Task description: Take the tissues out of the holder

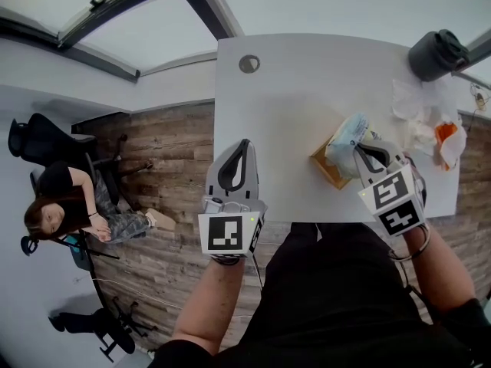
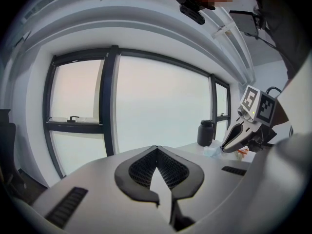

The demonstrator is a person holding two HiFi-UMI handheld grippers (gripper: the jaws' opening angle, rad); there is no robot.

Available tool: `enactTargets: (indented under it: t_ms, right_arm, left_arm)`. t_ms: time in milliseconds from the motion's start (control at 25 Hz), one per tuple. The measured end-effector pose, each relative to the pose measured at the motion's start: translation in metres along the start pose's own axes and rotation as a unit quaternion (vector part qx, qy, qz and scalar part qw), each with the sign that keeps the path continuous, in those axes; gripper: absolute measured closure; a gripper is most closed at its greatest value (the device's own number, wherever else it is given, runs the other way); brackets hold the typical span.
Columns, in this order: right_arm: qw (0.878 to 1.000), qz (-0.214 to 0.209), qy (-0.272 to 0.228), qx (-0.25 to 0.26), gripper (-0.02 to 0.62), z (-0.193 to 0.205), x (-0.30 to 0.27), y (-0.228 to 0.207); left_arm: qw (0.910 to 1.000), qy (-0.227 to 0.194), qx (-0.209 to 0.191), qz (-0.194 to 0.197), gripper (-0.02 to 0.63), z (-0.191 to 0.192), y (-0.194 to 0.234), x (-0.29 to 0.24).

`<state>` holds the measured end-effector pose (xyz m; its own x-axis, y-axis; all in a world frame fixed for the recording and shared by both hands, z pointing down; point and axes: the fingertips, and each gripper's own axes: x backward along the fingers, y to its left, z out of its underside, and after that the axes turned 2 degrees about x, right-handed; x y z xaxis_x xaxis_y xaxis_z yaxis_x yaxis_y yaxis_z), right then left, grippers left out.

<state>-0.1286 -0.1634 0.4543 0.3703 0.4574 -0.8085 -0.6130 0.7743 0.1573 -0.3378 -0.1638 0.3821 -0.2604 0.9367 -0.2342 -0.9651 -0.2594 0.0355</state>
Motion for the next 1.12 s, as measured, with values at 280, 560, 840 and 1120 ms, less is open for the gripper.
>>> enactTargets:
  t_ms: [280,560,840,1120]
  right_arm:
    - [1.000,0.015,-0.014,-0.003,0.574,-0.007,0.020,-0.012]
    - [0.998,0.038,-0.041,-0.010,0.574,-0.021,0.042,-0.031]
    - [0.996,0.059,-0.066,-0.019,0.575,-0.034,0.061,-0.055]
    - [0.993,0.076,-0.087,-0.025,0.575,-0.044,0.079,-0.075]
  left_arm:
    - [0.9997,-0.014,-0.018,0.012,0.603,-0.026,-0.010,0.000]
    - [0.9991,-0.028,-0.028,0.018,0.603,-0.051,-0.015,-0.002]
    - [0.9983,-0.043,-0.036,0.015,0.603,-0.076,-0.018,-0.004]
    - [0.9970,-0.057,-0.050,0.013,0.603,-0.100,-0.022,-0.008]
